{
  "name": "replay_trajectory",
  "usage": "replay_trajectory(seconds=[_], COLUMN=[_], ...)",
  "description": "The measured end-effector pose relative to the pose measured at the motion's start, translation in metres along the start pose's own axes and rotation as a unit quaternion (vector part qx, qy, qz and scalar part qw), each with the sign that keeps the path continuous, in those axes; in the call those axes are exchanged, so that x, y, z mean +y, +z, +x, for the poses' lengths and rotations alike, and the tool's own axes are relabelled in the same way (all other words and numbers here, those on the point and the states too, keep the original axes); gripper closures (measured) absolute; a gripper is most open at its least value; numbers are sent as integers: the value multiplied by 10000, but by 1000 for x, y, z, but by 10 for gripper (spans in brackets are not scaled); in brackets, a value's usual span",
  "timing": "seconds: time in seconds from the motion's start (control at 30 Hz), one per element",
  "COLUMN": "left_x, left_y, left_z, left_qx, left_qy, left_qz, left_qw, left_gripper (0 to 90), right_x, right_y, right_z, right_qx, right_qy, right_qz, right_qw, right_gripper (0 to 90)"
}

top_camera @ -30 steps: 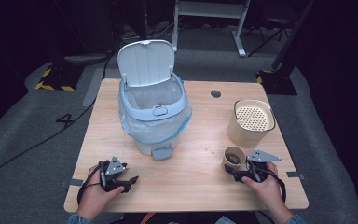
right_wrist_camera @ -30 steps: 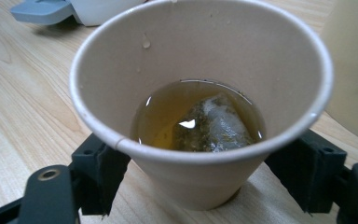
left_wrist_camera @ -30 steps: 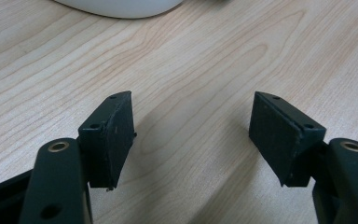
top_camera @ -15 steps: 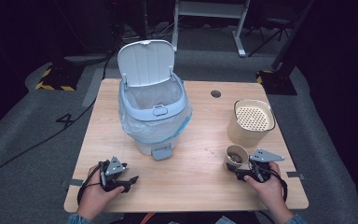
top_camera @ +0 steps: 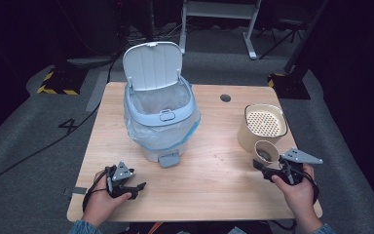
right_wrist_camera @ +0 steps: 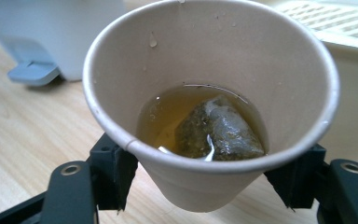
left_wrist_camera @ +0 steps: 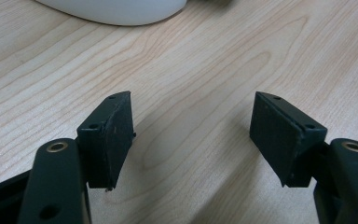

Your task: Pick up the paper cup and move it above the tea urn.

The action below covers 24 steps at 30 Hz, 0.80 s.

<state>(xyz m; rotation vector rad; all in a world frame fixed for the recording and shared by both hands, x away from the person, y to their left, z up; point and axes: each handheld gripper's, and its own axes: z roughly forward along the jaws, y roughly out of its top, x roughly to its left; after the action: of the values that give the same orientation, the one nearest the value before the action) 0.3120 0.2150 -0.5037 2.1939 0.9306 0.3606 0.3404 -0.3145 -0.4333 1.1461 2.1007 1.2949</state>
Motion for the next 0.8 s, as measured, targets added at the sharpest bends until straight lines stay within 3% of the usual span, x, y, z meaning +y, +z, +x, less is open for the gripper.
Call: replay_trajectory(seconds=[0.37, 0.8], left_x=[0, 0], left_y=[0, 0], left_z=[0, 0], left_qx=[7, 24], left_qy=[4, 11], left_qz=[0, 2], left_qw=[10000, 10000], left_gripper=[308, 309], right_x=[21, 42], right_y=[-23, -42], right_z=[-20, -51], right_qx=[-440, -948], right_qy=[207, 487], right_qz=[-111, -175], right_qw=[9988, 9942], right_gripper=[334, 336])
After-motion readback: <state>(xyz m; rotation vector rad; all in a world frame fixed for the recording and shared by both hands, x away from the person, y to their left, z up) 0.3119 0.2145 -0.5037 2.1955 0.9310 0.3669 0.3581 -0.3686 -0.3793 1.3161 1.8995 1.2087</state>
